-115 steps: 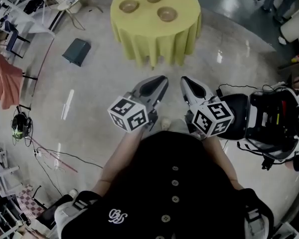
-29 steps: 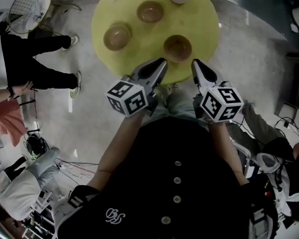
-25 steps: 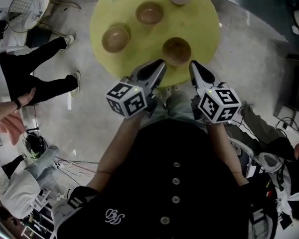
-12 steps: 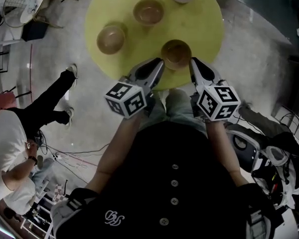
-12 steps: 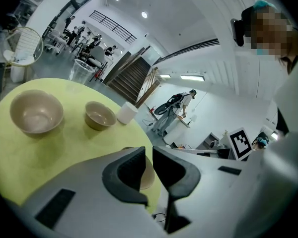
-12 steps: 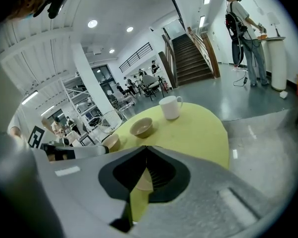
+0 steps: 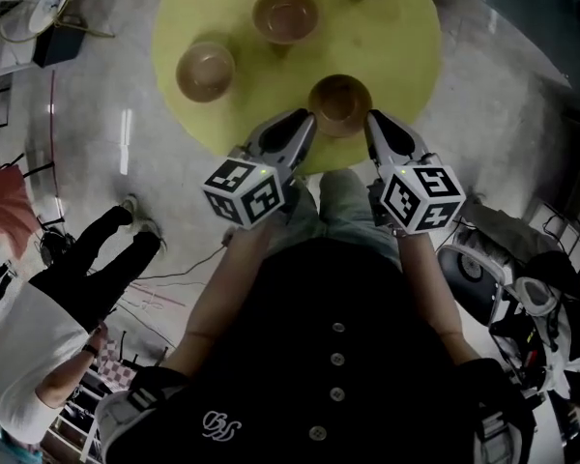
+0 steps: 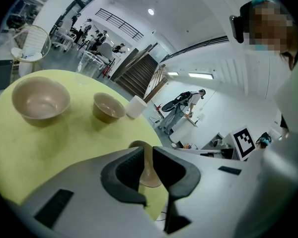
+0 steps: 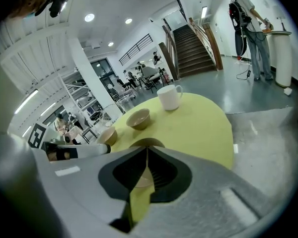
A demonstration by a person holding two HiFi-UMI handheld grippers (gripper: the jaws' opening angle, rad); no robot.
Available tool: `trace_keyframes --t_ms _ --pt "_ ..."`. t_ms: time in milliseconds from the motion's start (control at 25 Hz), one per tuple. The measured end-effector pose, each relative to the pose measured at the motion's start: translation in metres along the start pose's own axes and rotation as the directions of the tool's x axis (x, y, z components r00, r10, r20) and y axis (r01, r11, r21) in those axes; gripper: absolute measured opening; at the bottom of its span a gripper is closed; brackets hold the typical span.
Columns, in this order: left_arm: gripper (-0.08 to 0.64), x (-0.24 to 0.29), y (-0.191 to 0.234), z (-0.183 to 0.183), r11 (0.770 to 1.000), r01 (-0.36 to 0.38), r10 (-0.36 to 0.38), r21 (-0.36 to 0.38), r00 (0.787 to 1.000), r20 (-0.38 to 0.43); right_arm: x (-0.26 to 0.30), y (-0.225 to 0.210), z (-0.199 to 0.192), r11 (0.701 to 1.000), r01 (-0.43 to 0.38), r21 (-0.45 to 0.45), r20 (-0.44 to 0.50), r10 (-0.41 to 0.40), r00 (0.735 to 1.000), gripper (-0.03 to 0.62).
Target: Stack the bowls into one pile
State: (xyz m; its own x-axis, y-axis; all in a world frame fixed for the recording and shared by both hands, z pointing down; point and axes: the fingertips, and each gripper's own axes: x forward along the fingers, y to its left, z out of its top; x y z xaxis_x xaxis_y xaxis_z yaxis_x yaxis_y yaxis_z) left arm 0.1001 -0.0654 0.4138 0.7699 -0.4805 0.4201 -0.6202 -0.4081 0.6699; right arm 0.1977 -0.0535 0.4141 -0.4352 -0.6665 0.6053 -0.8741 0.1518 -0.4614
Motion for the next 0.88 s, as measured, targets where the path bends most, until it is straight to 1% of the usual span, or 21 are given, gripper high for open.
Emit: trace_keyframes --t_ms 200,320,440,520,560,720,880 --pt "0.043 -0.006 0.023 -0.017 0.999 -0.036 0.036 -0.015 0.999 -0.008 0.013 0.0 -0.023 1.0 0.01 0.004 -0.027 -0.01 1.0 0.009" --pt "0.043 -0.006 0.035 -0.022 0.998 -0.061 0.061 -0.024 0.998 -0.007 0.022 -0.003 -0.034 1.0 0.014 0.011 -0.053 -0.014 0.998 0.072" --pt "0.048 -0.001 0.038 -0.026 0.997 -0.071 0.07 -0.041 0.997 -0.009 0.027 -0.009 -0.039 1.0 0.014 0.018 -0.077 -0.013 0.997 0.104" --pt "0.103 -0.001 0.041 -0.032 0.995 -0.078 0.078 -0.056 0.997 -0.014 0.03 -0.01 -0.046 1.0 0.011 0.026 -0.09 -0.009 0.996 0.11" --pt "0.112 -0.003 0.044 -0.034 0.995 -0.084 0.084 -0.059 0.996 -0.014 0.032 -0.009 -0.049 1.0 0.008 0.028 -0.096 -0.006 0.995 0.114" --pt "0.127 -0.005 0.051 -0.044 0.993 -0.1 0.1 -0.065 0.995 -0.014 0.037 -0.008 -0.06 1.0 0.001 0.028 -0.107 0.002 0.994 0.123" --pt "0.127 0.005 0.046 -0.057 0.993 -0.084 0.08 -0.084 0.996 -0.045 0.037 -0.017 -0.066 0.999 -0.014 0.035 -0.127 0.018 0.992 0.123"
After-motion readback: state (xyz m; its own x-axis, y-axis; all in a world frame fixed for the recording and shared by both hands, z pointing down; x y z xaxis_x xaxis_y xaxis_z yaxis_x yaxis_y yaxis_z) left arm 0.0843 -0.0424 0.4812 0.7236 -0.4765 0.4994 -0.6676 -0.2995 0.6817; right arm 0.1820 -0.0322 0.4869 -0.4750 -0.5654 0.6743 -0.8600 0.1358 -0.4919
